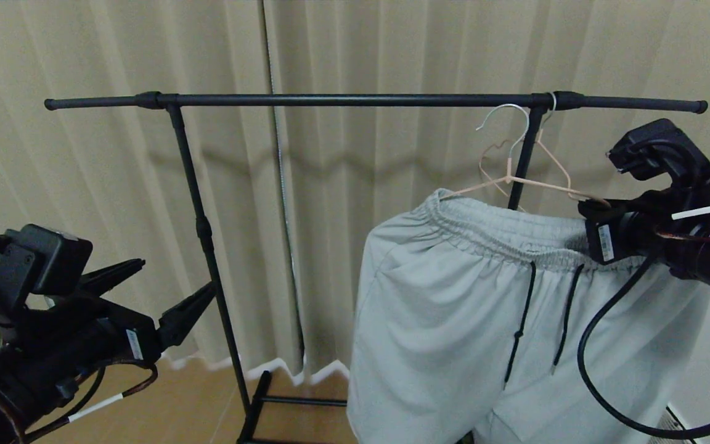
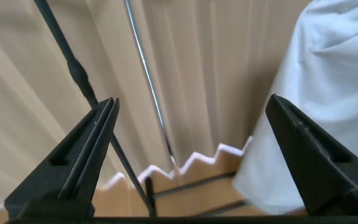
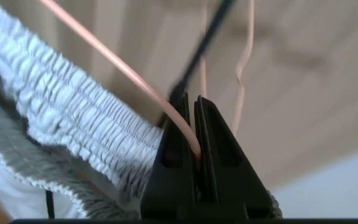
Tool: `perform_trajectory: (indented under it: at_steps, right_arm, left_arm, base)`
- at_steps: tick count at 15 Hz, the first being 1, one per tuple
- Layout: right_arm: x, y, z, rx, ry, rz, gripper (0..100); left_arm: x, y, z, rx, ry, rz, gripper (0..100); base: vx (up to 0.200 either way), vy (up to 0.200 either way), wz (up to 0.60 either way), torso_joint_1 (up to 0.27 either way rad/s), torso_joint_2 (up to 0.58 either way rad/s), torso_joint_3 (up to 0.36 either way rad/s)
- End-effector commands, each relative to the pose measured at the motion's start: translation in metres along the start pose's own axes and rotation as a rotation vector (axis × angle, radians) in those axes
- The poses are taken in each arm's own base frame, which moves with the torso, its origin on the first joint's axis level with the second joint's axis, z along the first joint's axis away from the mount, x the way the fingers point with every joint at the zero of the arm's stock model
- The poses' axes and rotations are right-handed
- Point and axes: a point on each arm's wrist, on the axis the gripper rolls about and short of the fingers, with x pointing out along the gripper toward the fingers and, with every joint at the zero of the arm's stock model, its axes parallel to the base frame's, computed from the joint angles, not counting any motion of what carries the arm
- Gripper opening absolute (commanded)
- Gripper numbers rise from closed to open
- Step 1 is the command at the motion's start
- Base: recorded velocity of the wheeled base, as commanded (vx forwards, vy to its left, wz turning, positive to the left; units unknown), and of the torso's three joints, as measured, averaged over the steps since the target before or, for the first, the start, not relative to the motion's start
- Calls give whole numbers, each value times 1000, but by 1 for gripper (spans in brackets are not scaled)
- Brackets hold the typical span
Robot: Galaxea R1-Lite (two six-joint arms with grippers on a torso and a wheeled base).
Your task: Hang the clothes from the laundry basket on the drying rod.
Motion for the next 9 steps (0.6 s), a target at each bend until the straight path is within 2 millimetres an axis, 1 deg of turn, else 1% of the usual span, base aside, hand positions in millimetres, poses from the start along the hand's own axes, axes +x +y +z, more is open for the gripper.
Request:
perform_trajectory:
  at_steps: [1,3,6,9]
  right_arm:
    - [2,-2,5,6,-5,-32,0]
    - [3,-2,9,9,-12,-45,0]
    - [7,-1,9,17,-18,-44,0]
    - [8,-1,14,34,-33,-44,0]
  left_arm:
    - [1,1,3,-1,-18,8,100]
    - [2,7,7,-6,-46,38,100]
    - [6,7,7,-12,-44,38,100]
    - [7,7,7,-39,-48,16,100]
  base:
    - [0,0,0,0,0,0]
    - [0,0,0,0,0,0]
    - [0,0,0,0,0,0]
    - [200,0,0,-2,1,4]
